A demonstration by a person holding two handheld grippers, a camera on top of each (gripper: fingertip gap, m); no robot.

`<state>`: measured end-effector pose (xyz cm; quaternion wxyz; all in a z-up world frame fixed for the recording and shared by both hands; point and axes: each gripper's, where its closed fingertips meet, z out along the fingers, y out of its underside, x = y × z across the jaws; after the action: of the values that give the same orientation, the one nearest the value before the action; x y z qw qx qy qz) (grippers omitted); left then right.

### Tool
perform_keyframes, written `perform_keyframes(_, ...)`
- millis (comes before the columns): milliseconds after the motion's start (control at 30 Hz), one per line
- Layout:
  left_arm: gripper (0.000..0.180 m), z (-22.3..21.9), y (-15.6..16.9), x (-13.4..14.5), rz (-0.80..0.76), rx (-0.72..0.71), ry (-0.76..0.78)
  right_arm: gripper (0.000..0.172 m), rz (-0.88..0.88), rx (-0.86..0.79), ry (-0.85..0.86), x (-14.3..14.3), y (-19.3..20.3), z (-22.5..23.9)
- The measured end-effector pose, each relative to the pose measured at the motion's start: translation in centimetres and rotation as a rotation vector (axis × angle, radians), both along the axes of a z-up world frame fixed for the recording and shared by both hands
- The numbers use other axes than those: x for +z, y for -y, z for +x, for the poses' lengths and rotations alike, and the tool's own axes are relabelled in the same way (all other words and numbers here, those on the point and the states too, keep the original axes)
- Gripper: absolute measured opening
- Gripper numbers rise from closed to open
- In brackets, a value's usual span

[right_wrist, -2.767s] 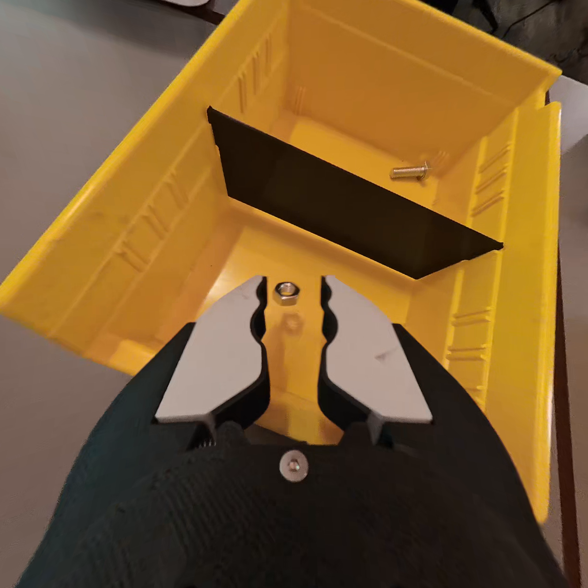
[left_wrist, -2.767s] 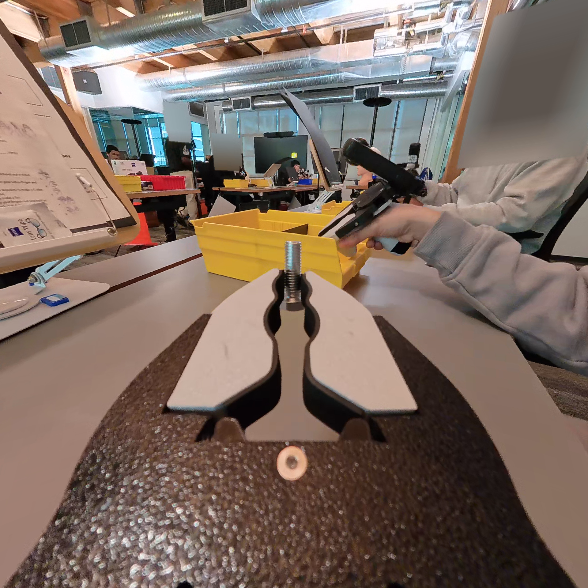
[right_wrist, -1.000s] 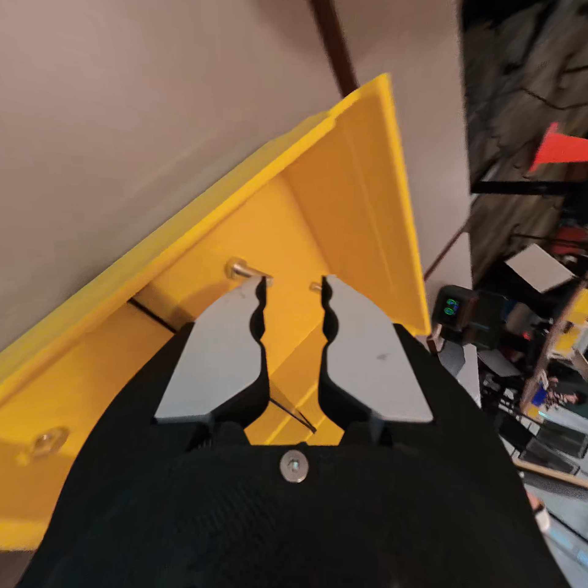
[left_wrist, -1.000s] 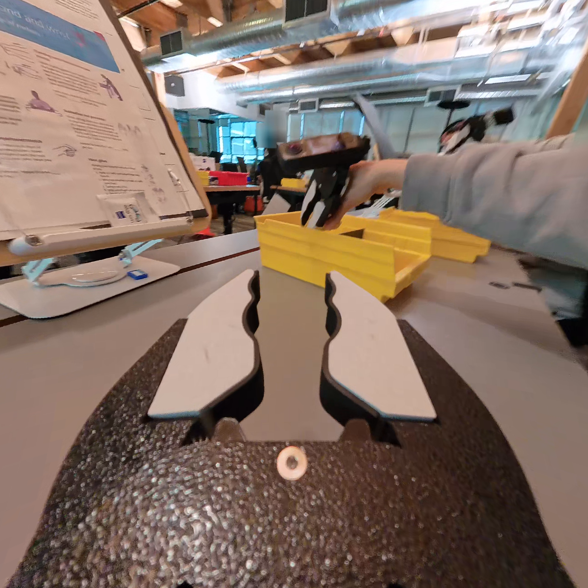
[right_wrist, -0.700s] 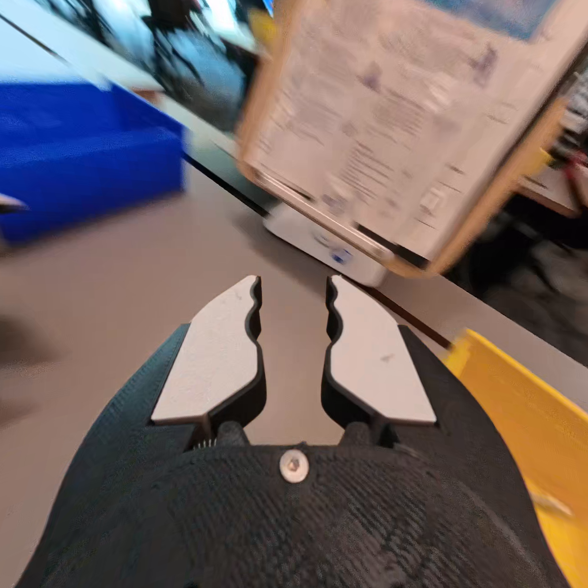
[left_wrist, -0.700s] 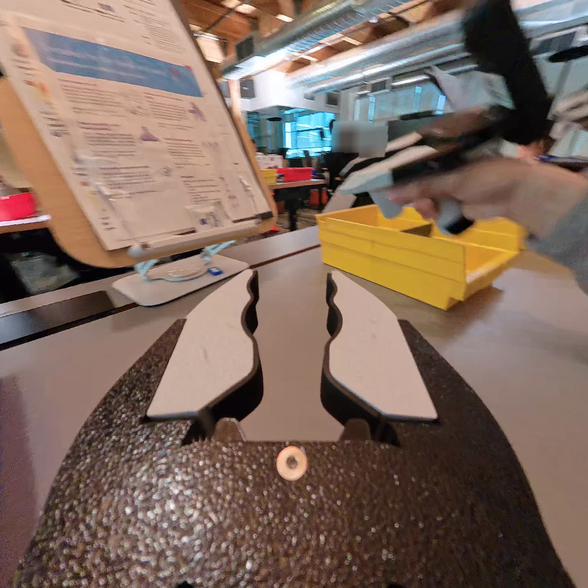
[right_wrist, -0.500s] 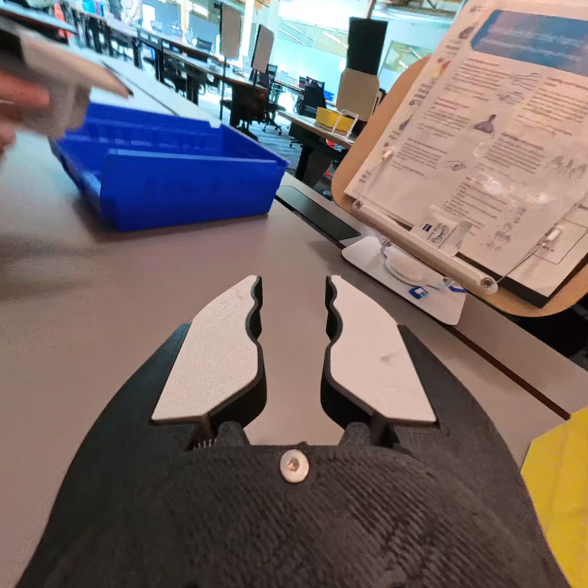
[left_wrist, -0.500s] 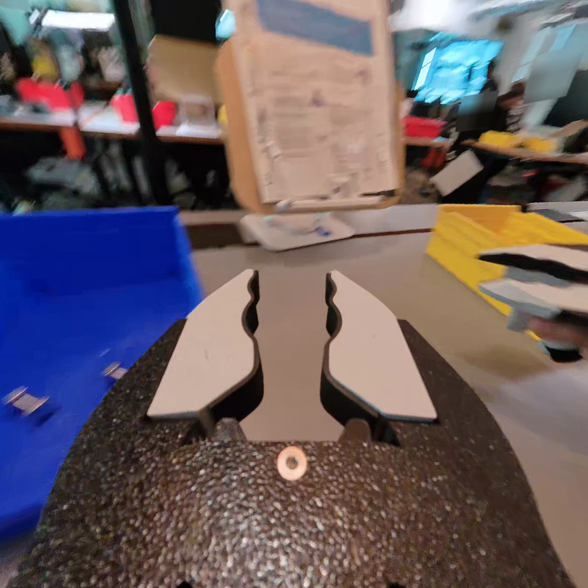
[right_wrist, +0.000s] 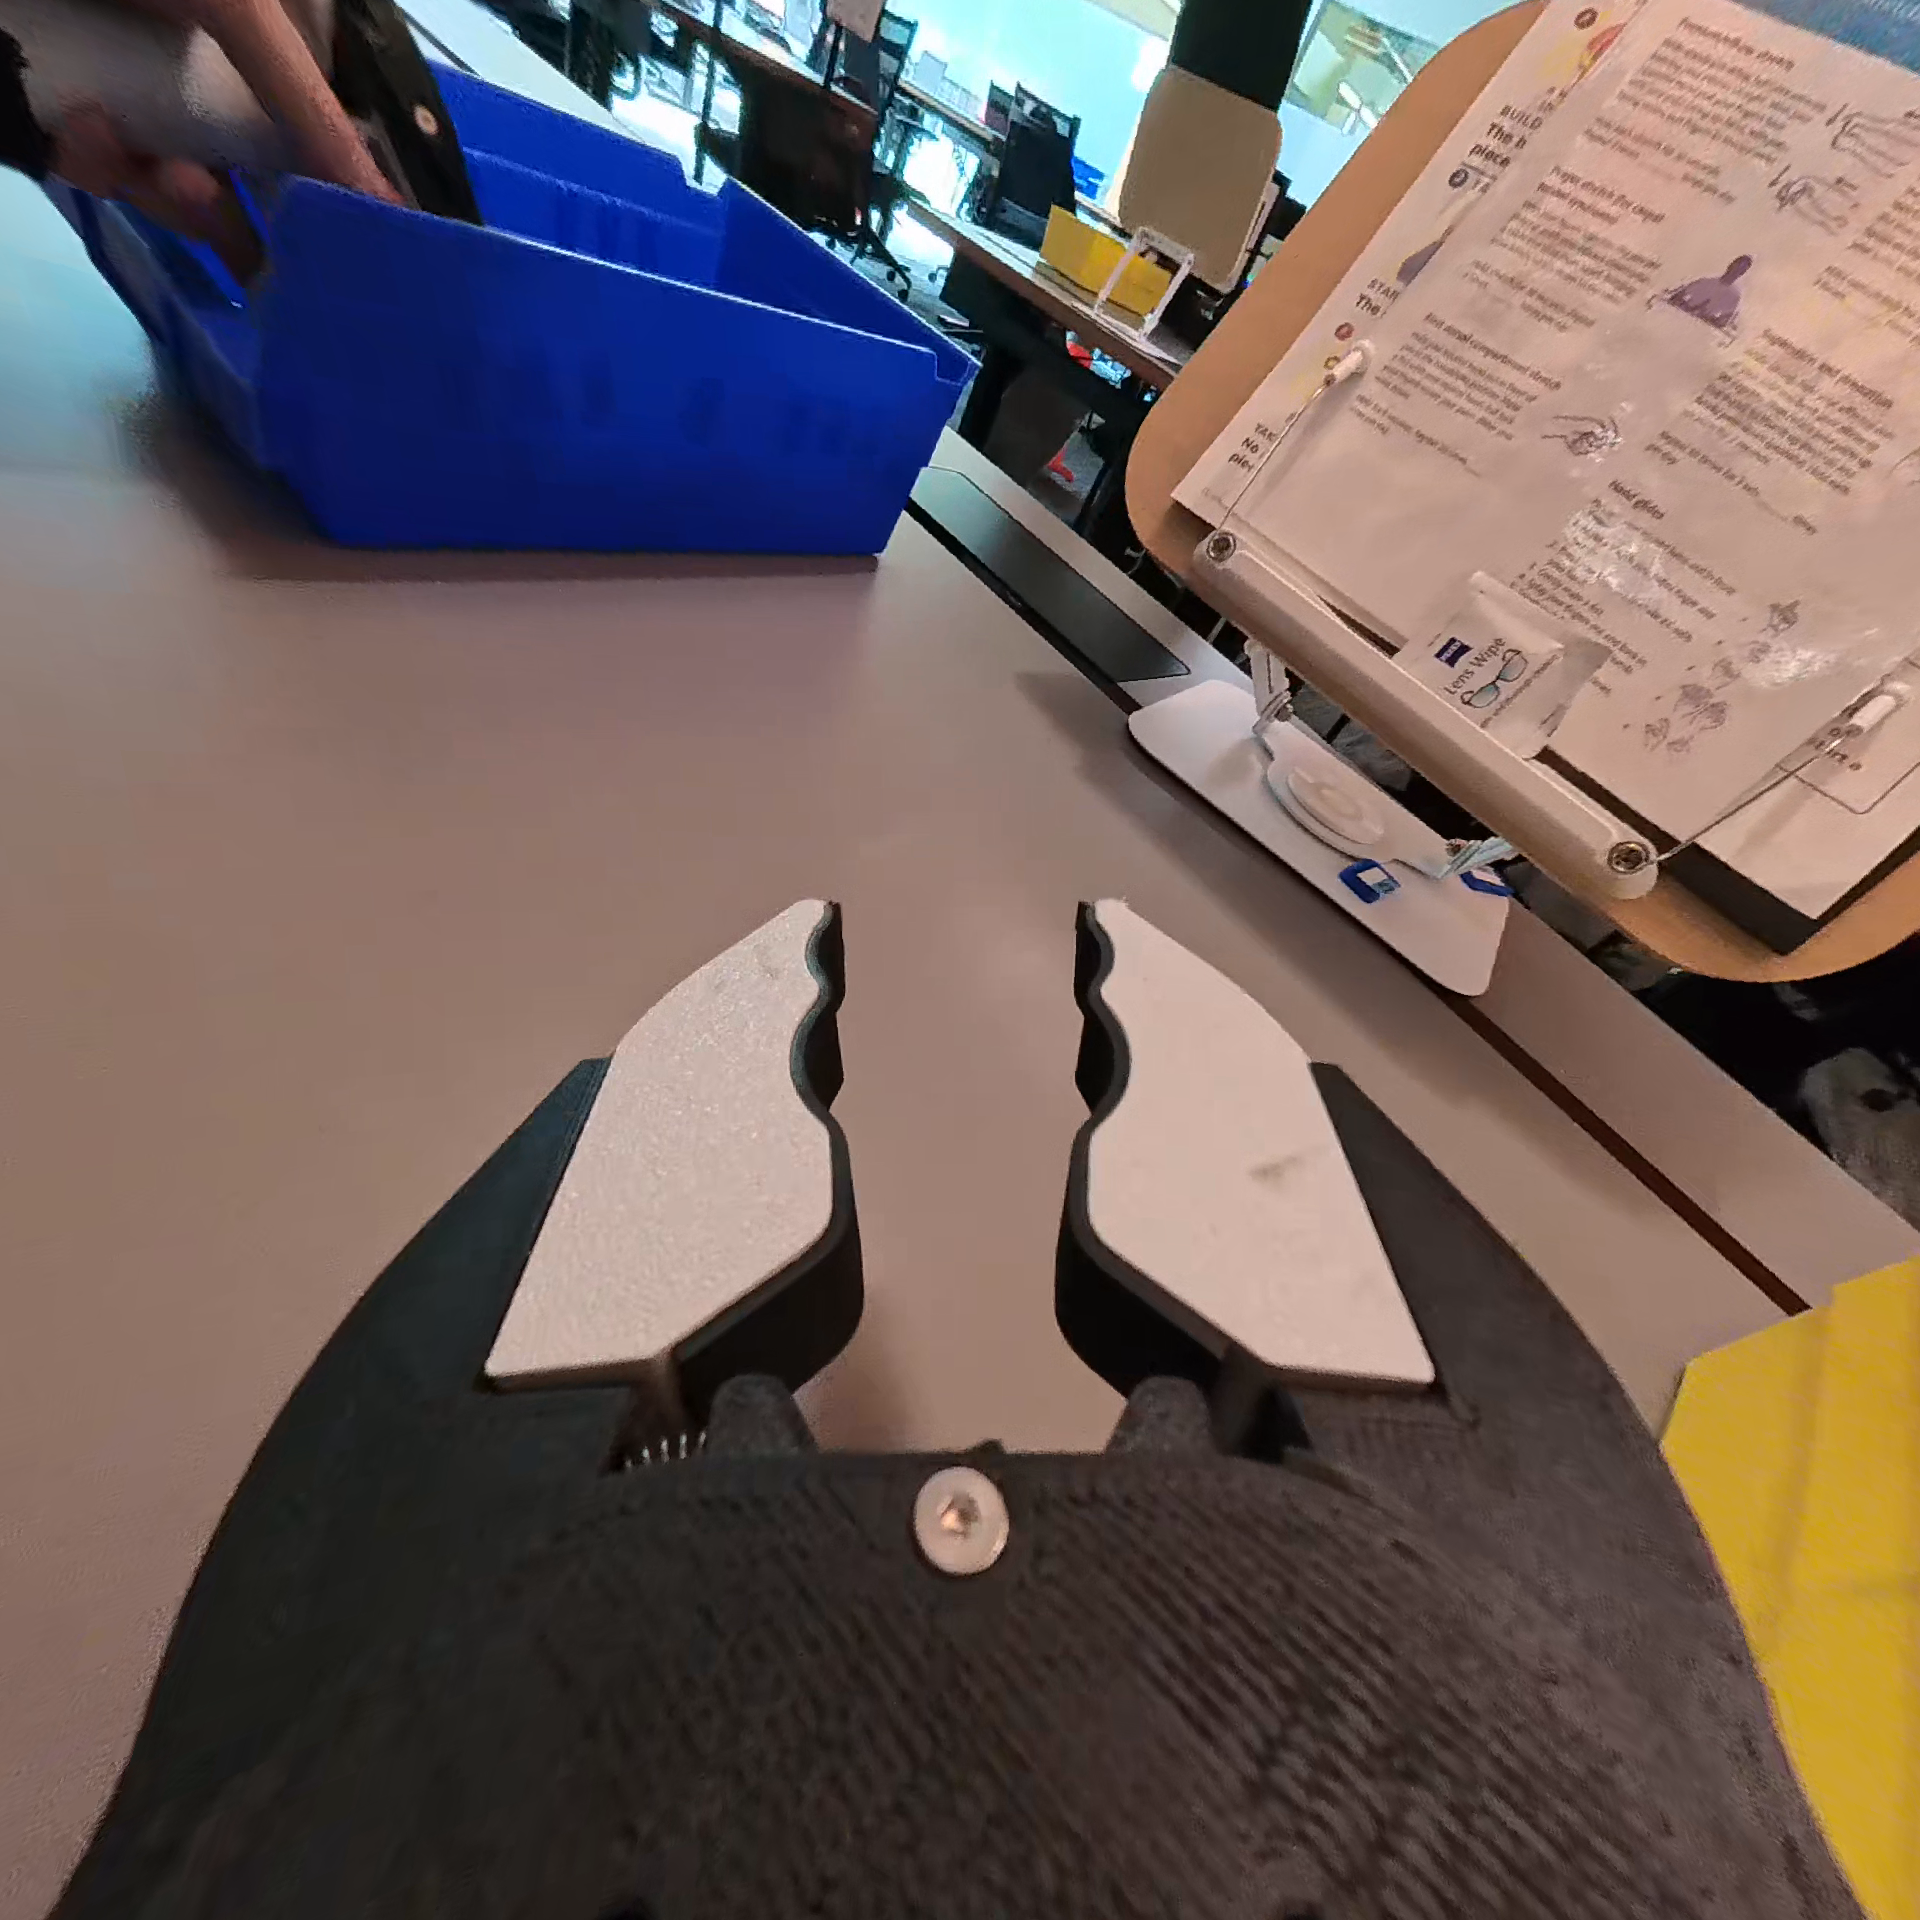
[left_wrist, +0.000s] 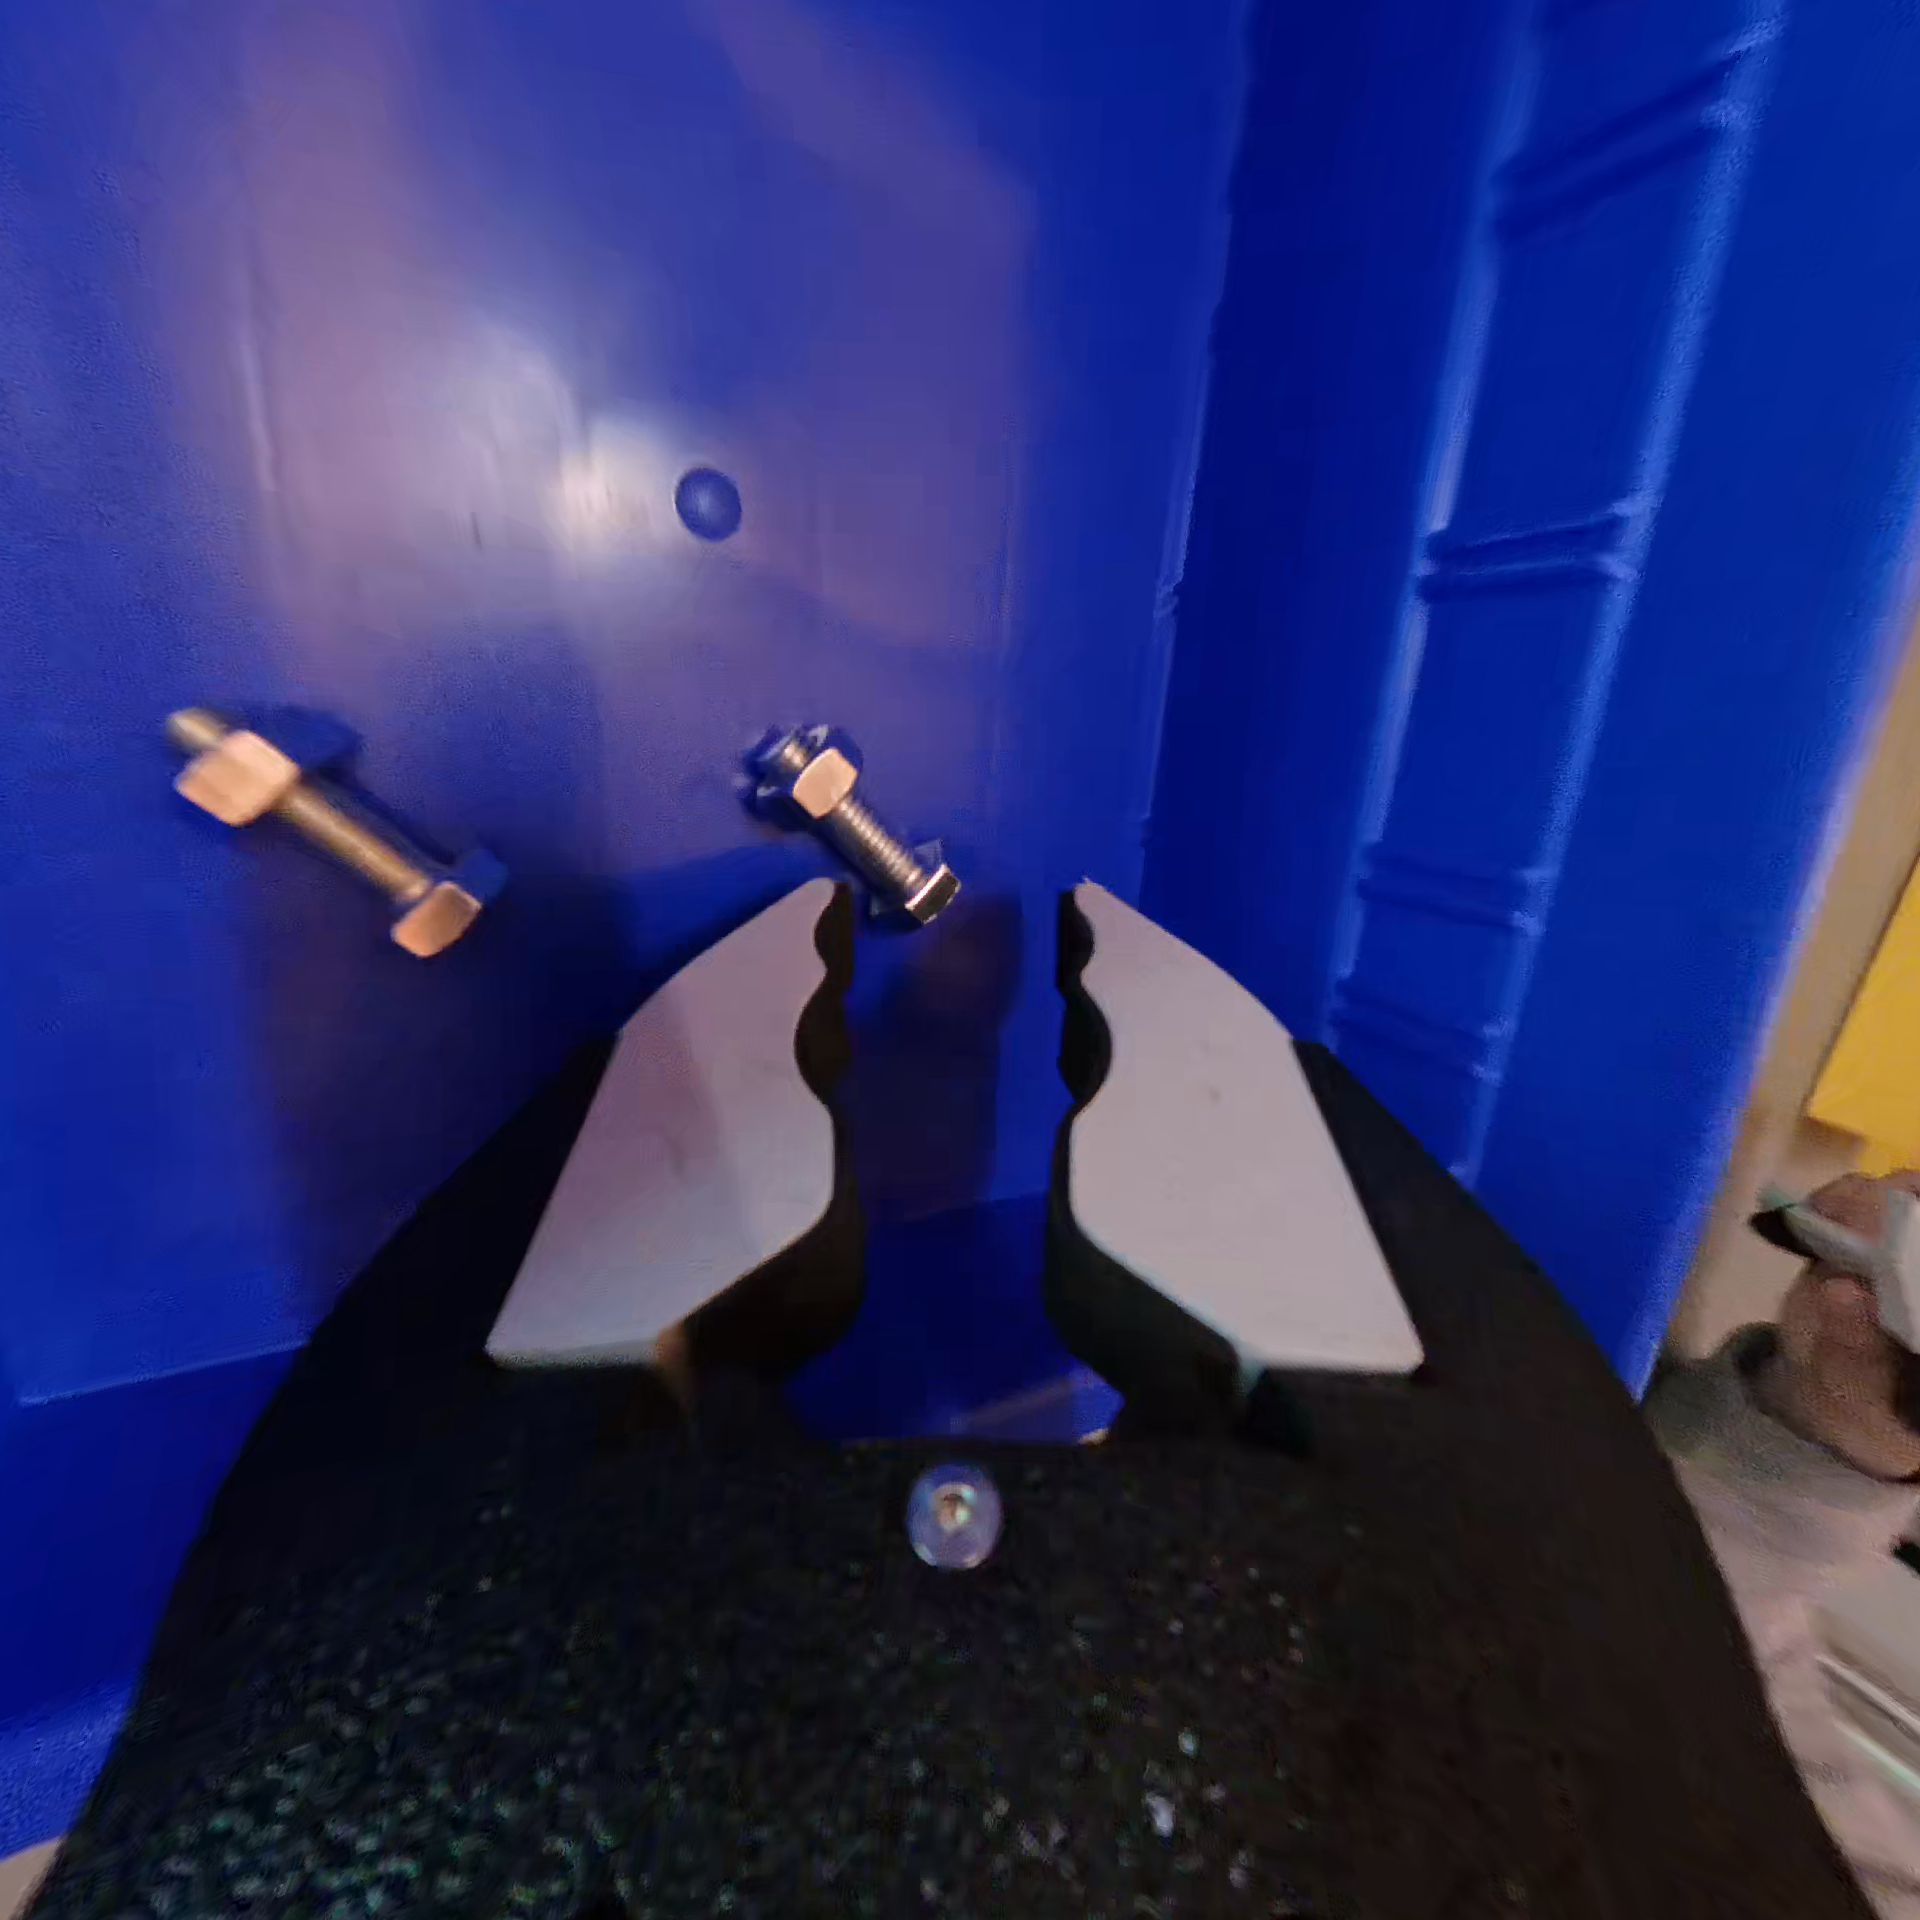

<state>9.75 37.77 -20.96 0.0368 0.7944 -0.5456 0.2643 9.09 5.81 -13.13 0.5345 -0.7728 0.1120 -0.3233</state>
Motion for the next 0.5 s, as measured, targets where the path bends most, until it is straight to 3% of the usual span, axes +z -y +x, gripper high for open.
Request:
perform_keyframes(67, 0.025, 0.5, -0.6, -0.2, -0.005, 0.074, -0.007, 0.043, 0.012, 0.005, -0.012, 0.0, -0.1, -0.1)
perform_keyframes(200, 0.025, 1.1, -1.5, -0.2, -0.017, 0.205, -0.008, 0.043, 0.01, 0.017, -0.009, 0.0, -0.4, -0.4)
perform_keyframes(400, 0.013, 1.0, -1.8, -0.6, 0.0, 0.231, -0.056, 0.043, -0.006, 0.029, 0.0, -0.1, -0.7, -0.7)
perform_keyframes(500, 0.013, 0.9, -1.8, -0.7, 0.08, 0.146, -0.068, 0.043, -0.021, 0.03, 0.019, -0.1, -0.8, -0.8)
